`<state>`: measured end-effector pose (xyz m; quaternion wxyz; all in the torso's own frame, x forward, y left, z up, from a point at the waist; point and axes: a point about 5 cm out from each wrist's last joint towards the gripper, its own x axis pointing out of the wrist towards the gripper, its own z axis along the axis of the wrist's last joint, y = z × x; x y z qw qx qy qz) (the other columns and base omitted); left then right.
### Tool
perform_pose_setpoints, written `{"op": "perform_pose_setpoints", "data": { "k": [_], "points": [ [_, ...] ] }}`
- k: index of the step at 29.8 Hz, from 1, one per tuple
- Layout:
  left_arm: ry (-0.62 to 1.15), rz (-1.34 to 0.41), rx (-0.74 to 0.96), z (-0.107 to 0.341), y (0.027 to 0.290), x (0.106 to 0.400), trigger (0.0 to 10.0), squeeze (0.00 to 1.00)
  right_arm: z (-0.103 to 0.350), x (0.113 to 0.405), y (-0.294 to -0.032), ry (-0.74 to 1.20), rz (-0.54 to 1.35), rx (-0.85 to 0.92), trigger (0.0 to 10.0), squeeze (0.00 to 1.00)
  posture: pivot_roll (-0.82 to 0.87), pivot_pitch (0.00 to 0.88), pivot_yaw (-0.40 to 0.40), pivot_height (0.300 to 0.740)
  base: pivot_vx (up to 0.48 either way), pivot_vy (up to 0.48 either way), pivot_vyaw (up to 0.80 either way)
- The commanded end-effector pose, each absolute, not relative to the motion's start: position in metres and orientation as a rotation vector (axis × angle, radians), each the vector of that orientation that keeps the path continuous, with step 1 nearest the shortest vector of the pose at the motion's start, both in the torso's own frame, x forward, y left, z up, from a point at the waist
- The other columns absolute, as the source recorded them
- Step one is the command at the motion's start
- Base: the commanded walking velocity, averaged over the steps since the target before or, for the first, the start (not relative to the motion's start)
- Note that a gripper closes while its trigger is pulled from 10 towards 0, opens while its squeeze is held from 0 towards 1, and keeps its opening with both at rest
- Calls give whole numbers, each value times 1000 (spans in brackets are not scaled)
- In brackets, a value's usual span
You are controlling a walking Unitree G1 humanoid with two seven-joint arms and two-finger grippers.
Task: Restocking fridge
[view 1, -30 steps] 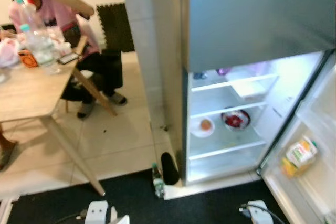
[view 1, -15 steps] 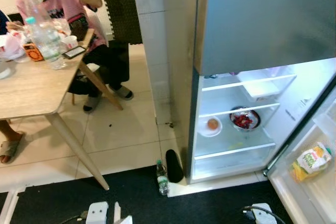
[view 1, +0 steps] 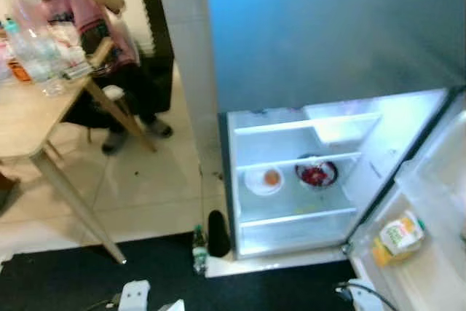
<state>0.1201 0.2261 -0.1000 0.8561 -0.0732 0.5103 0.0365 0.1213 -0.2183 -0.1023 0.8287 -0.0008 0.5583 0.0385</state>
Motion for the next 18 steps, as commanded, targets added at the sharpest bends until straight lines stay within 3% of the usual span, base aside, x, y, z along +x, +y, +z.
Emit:
{"op": "perform_pose_setpoints", "data": {
  "k": [1,18],
  "points": [
    [1076,92,-143,-100,230,118,10000,0,-104,117,-216,1202,88,-2,10000,0,1,54,56,740,0,0,0],
    [1049,84,-161,-99,229,122,10000,0,-105,116,-214,1202,100,-2,10000,0,1,55,58,740,19,0,0]
  ]
}}
